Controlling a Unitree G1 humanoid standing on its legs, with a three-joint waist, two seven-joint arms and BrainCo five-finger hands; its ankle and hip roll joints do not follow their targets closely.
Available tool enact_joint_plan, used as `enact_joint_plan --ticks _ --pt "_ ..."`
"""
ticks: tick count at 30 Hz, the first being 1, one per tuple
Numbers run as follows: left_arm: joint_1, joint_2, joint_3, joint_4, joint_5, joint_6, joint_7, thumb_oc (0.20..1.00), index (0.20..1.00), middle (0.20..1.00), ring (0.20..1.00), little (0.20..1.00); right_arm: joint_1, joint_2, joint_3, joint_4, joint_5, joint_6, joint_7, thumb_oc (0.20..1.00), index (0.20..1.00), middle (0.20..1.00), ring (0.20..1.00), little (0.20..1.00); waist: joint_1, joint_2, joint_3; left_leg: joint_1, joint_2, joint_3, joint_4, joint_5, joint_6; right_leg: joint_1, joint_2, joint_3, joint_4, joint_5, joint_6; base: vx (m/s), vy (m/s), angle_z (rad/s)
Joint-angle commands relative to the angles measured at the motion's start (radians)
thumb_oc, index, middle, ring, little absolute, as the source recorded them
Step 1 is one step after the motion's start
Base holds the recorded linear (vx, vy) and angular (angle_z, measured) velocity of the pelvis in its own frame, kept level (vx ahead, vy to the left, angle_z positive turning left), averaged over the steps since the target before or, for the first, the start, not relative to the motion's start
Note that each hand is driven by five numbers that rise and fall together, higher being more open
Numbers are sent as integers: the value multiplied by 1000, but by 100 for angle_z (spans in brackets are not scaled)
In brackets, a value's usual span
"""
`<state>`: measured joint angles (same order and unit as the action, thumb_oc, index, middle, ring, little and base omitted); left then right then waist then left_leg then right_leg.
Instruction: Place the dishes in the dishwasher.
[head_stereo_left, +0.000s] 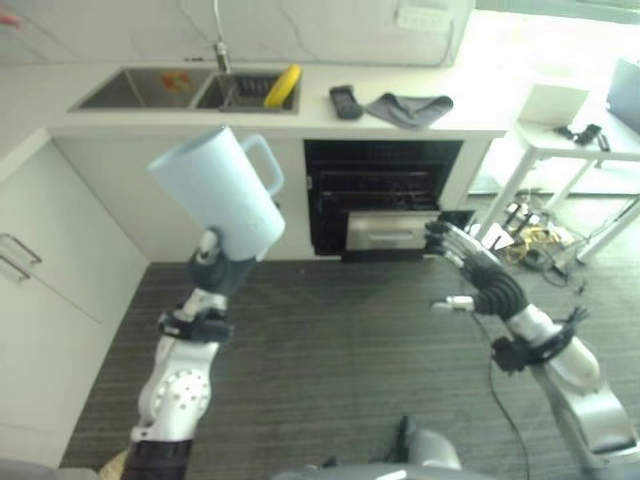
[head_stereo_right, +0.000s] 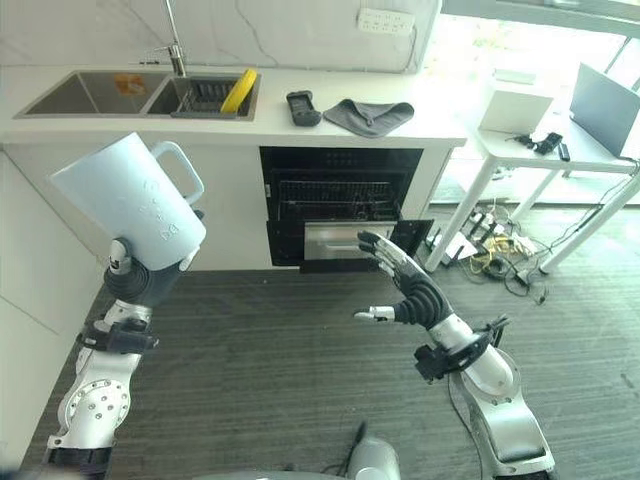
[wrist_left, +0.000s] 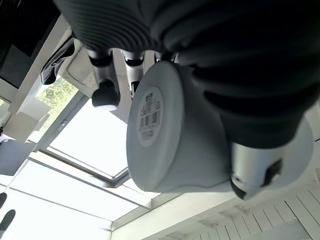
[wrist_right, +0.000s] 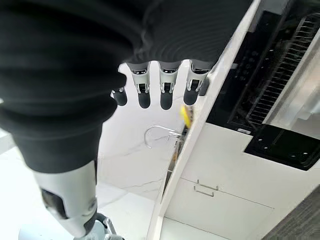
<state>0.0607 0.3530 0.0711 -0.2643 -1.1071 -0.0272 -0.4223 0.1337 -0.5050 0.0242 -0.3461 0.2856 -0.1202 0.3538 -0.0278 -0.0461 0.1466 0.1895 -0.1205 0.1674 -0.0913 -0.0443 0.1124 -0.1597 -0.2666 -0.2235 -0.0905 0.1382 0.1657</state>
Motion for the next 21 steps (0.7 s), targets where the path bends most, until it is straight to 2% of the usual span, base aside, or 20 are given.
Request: enact_joint_plan --ticks 1,3,5,10,12,13,14,15,18,20,21 --pt "-24 16 -17 -90 56 -39 -13 200 200 200 200 200 -56 31 -30 -43 48 -57 -4 1000 1000 1000 1000 1000 -43 8 25 36 136 -93 4 -23 -113 54 -3 60 57 155 23 335 -360 35" --pt "-13 20 -13 -93 60 -33 -22 200 200 200 200 200 -39 28 -34 -51 55 -64 -3 1000 1000 1000 1000 1000 -53 8 18 52 142 -101 4 -40 -117 53 -6 72 14 159 35 306 -370 53" --pt "-3 30 -13 -103 50 -35 -14 200 200 200 200 200 -40 22 -30 -58 61 -62 -11 1000 1000 1000 1000 1000 -44 6 -1 64 156 -103 4 -52 -129 87 -5 50 10 150 39 242 -433 49" --pt "8 31 -6 -111 50 -24 -20 200 200 200 200 200 -66 6 -8 -60 66 -39 -49 1000 1000 1000 1000 1000 -52 21 -37 117 221 -99 4 -55 -168 110 51 41 7 103 25 192 -380 9" --pt "12 34 -7 -111 53 -29 -22 200 200 200 200 200 -69 -11 -17 -60 71 -36 -52 1000 1000 1000 1000 1000 -65 29 -49 117 250 -87 4 -4 -189 120 90 62 3 89 -4 175 -378 -15" --pt "12 34 -6 -113 52 -28 -19 200 200 200 200 200 -68 -14 -19 -60 74 -36 -51 1000 1000 1000 1000 1000 -67 36 -53 121 262 -83 4 3 -192 128 102 66 3 73 -7 159 -409 -29" --pt "13 26 -6 -111 51 -26 -28 200 200 200 200 200 -60 -18 -32 -59 81 -38 -51 1000 1000 1000 1000 1000 -74 49 -61 101 291 -76 7 102 -215 141 142 78 3 53 -36 182 -404 -29" --pt "20 18 -4 -109 47 -30 -42 200 200 200 200 200 -48 -17 -43 -56 86 -38 -38 1000 1000 1000 1000 1000 -76 56 -63 79 307 -72 36 151 -228 155 166 86 3 33 -53 179 -410 -35" --pt "19 7 -9 -99 25 -34 -51 200 200 200 200 200 -34 -21 -51 -54 76 -36 -21 1000 1000 1000 1000 1000 -79 61 -62 37 325 -58 131 187 -244 179 184 88 3 2 -70 80 -170 -12" --pt "21 0 -16 -92 20 -36 -63 200 200 200 200 200 -32 -22 -48 -49 66 -38 -23 1000 1000 1000 1000 1000 -78 57 -58 -3 320 -55 213 200 -246 193 188 84 3 -10 -86 50 -151 10" --pt "19 -11 -23 -84 29 -25 -80 200 200 200 200 200 -32 -22 -49 -40 53 -39 -43 1000 1000 1000 1000 1000 -65 45 -48 -52 298 -45 240 184 -231 213 187 68 3 -19 -91 83 -131 16"
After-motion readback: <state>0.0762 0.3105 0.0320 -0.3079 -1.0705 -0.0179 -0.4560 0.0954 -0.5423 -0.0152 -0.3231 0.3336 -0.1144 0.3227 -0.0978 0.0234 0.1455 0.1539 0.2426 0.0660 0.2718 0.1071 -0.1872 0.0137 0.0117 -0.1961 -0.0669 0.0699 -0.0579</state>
